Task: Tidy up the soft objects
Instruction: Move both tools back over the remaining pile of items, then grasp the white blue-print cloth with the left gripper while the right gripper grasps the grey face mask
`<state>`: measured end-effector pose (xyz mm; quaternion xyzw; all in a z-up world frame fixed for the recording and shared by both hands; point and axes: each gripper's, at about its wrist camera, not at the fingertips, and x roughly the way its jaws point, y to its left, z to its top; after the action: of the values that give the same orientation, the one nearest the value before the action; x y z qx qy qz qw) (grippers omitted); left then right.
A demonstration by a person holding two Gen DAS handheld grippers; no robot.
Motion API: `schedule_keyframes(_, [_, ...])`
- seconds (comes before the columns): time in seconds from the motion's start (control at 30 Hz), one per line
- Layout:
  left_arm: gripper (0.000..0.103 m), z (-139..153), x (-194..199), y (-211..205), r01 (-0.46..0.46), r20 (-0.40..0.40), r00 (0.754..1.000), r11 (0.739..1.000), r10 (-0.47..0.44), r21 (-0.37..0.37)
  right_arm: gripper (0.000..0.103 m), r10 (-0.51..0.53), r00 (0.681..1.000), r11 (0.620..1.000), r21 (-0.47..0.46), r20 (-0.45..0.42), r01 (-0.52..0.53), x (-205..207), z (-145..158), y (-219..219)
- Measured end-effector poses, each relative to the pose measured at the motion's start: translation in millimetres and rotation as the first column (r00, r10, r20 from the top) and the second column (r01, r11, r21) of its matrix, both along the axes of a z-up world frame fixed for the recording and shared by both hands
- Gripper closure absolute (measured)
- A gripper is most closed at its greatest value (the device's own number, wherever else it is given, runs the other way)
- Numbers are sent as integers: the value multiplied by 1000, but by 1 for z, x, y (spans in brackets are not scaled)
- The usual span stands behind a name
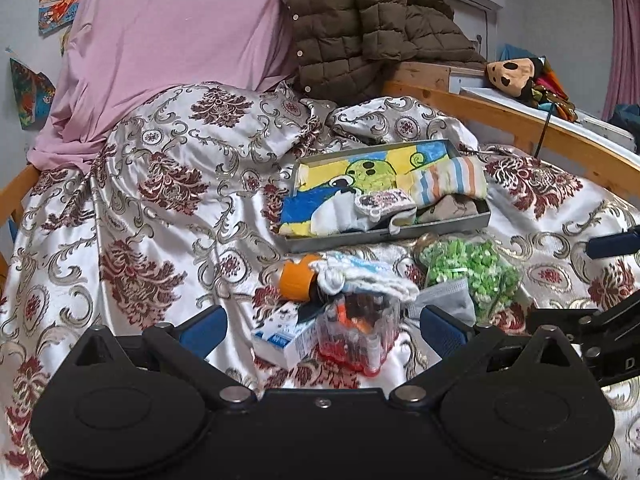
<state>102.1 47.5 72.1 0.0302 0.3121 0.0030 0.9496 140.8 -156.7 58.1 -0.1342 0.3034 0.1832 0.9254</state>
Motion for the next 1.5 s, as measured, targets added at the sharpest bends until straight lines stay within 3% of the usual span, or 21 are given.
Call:
schedule_keyframes(0.37, [1,-8,68,-2,-99,17,995,994,100,-51,1,61,993,997,32,105,-65,62,-3,-3])
schedule_keyframes(0.63, [1,-17,93,3,-119,20,993,991,121,-61,1,89,990,995,46,106,-94,103,-18,-1])
schedule_keyframes(0.87, [1,-39,116,-3,-53,-5,999,997,53,-53,1,165,981,986,-15,107,-164,111,-33,-10])
schedule_keyframes(1.1, [1,-67,135,-10,66,-62,996,996,-70,-66,1,270,957,957,-137,111,-254,100,-60,-24])
schedule_keyframes(1.37, [1,-87,153,-31,272,-112,957,962,-267,30,1,346,936,920,-221,64,-324,105,-94,-20])
schedule_keyframes(1.5, [1,-94,157,-40,330,-128,939,942,-321,61,1,359,932,911,-241,61,-335,118,-105,-10])
